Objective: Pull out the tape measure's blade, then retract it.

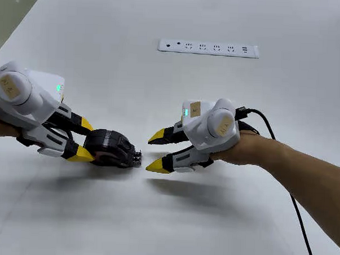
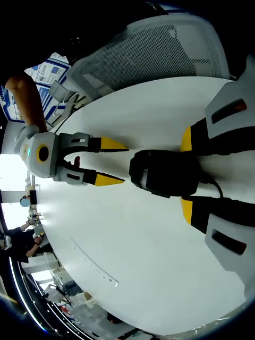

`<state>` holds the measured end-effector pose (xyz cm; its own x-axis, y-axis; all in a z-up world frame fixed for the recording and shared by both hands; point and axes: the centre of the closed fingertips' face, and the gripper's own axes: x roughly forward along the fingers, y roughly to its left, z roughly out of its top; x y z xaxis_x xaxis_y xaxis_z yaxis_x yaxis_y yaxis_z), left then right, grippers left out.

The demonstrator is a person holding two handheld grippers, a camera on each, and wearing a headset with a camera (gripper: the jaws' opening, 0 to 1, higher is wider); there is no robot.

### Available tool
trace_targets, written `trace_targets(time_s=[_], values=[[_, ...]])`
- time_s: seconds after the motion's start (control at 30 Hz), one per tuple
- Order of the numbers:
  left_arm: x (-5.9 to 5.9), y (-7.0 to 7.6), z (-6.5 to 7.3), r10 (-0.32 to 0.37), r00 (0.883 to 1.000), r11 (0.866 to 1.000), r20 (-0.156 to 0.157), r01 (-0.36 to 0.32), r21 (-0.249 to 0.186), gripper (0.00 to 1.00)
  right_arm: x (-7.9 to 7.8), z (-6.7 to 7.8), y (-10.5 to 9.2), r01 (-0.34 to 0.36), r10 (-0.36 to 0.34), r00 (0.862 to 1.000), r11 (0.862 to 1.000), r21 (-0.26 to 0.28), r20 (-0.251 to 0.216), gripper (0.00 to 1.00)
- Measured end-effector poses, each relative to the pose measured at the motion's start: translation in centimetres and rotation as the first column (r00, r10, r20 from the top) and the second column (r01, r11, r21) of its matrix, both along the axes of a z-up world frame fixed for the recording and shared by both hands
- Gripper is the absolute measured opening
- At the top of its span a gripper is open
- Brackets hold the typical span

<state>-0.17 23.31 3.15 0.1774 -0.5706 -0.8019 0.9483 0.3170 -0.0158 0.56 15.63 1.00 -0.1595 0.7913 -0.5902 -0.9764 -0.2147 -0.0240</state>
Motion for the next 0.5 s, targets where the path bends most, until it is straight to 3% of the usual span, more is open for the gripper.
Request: trace_targets(time_s=[0.27,0.5], values=[[0.0,0.0,0.0,0.007,1.000,1.000,0.020,-0.007,-0.014,0.23,-0.1,-0.9,1.1,-0.004,0.004,1.000,1.000,-0.015,0.000,0.22],[0.0,0.0,0.0,0.009,1.000,1.000,0.014,-0.009,-0.015,0.22,-0.1,-1.6,1.9,-0.009,0.010,1.000,0.999,-0.034,0.013,0.15]])
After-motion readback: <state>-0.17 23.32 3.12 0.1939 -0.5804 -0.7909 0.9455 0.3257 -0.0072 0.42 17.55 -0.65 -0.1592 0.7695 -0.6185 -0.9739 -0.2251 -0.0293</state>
